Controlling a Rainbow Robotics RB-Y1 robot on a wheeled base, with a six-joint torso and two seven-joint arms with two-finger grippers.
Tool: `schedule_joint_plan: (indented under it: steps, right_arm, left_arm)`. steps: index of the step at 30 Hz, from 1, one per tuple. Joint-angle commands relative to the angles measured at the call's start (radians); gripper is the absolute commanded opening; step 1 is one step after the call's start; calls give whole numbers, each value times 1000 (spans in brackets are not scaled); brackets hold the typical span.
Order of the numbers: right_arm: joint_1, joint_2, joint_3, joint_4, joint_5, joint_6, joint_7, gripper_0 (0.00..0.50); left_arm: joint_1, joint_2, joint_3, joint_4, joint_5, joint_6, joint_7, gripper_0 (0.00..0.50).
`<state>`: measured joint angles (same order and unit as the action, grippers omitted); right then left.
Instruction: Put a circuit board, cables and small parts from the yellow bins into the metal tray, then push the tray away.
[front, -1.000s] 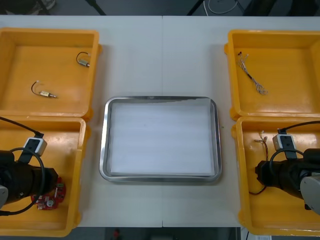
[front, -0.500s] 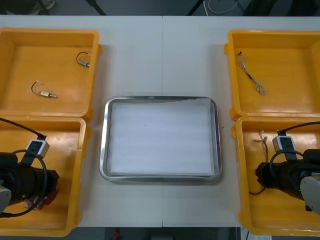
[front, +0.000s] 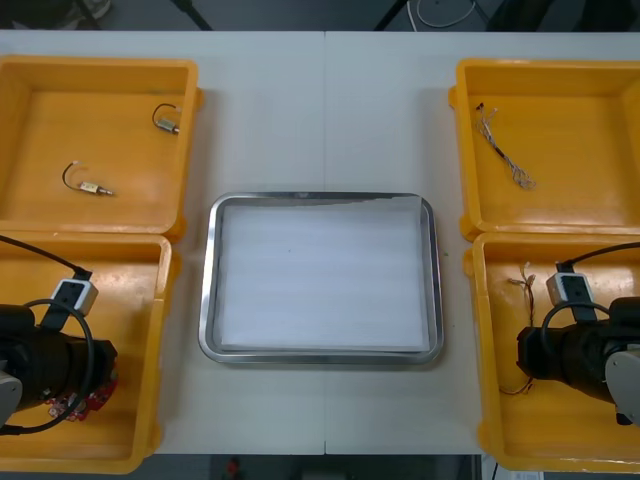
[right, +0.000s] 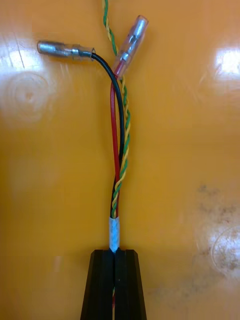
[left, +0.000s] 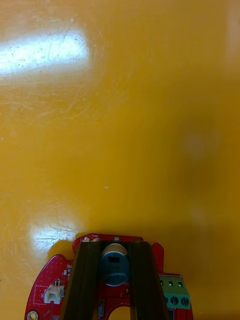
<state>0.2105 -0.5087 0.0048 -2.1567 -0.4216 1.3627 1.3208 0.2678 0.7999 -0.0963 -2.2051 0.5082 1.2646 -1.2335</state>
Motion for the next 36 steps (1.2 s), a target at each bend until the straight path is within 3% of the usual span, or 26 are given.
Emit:
schedule_joint_plan:
  steps: [1, 8, 12, 17, 24, 28, 31, 36]
  right_arm:
    - [26, -2, -78, -118, -28, 102, -18, 0]
    - [-19, -20, -166, -252, -89, 285, -9, 0]
    - [-82, -47, -263, -292, -209, 441, 0, 0]
    - [-149, -86, -342, -330, -319, 557, 5, 0]
    - [-220, -168, -385, -364, -413, 557, 5, 0]
    - [-243, -212, -401, -364, -471, 557, 1, 0]
    - [-257, -260, -410, -364, -523, 557, 0, 0]
    - [-258, -320, -416, -364, -577, 557, 5, 0]
  left_arm:
    - [-7, -5, 73, -28, 50, 81, 58, 0]
    - [-58, -5, 164, -70, 115, 216, 55, 0]
    - [-110, -4, 236, -100, 168, 314, 58, 0]
    - [-182, 10, 290, -116, 236, 424, 63, 0]
    - [-291, 38, 303, -148, 280, 550, 109, 0]
    - [-366, 44, 297, -150, 346, 602, 187, 0]
    - [-450, 44, 259, -150, 391, 653, 204, 0]
    - [-541, 44, 161, -151, 394, 655, 236, 0]
